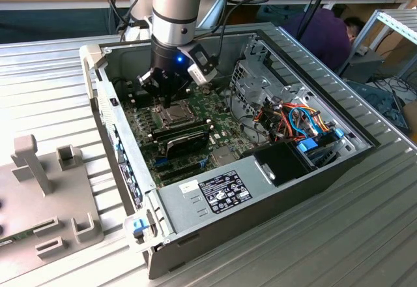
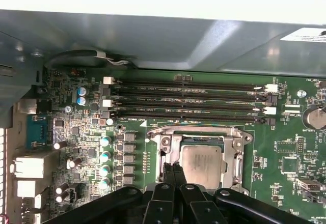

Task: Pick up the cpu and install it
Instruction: 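Close the cpu cover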

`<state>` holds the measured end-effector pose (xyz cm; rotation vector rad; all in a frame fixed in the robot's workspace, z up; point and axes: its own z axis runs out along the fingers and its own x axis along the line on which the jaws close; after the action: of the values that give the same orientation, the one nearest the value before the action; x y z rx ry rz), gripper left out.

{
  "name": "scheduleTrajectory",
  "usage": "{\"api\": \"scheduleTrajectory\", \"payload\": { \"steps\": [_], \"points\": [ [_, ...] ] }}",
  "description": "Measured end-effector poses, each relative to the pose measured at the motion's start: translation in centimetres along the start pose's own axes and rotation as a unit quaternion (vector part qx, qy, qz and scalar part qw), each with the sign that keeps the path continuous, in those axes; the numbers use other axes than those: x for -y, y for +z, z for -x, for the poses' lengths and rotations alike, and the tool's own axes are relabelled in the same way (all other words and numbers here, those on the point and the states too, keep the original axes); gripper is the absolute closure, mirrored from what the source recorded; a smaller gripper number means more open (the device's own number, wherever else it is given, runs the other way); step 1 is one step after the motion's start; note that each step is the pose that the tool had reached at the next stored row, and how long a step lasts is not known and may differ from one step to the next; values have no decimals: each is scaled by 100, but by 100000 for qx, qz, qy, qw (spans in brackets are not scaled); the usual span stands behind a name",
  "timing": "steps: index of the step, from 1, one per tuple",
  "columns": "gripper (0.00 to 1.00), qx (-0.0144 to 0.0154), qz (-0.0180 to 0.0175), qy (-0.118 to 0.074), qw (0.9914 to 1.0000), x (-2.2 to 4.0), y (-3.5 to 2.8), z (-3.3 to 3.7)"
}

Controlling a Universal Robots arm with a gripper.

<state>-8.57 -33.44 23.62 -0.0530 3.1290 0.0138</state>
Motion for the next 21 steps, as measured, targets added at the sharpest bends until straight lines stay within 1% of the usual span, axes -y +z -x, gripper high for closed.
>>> {"api": "scheduleTrajectory", "payload": {
  "steps": [2,4,8,9,11,15,18,20,21],
  "points": [
    [89,4,10,-6,100000,-2,2,-36],
    [89,5,8,-4,100000,-2,3,-54],
    [89,-6,-4,-12,100000,-2,-1,-62],
    [89,1,4,-8,100000,-2,-35,-62],
    [89,2,3,-4,100000,-3,-131,-61],
    [89,29,9,-9,100000,-4,-244,-59],
    [89,102,2,-8,100000,-5,-343,-58],
    [89,170,3,-9,100000,-6,-396,-57],
    [89,190,0,-8,100000,-6,-404,-57]
  ]
}}
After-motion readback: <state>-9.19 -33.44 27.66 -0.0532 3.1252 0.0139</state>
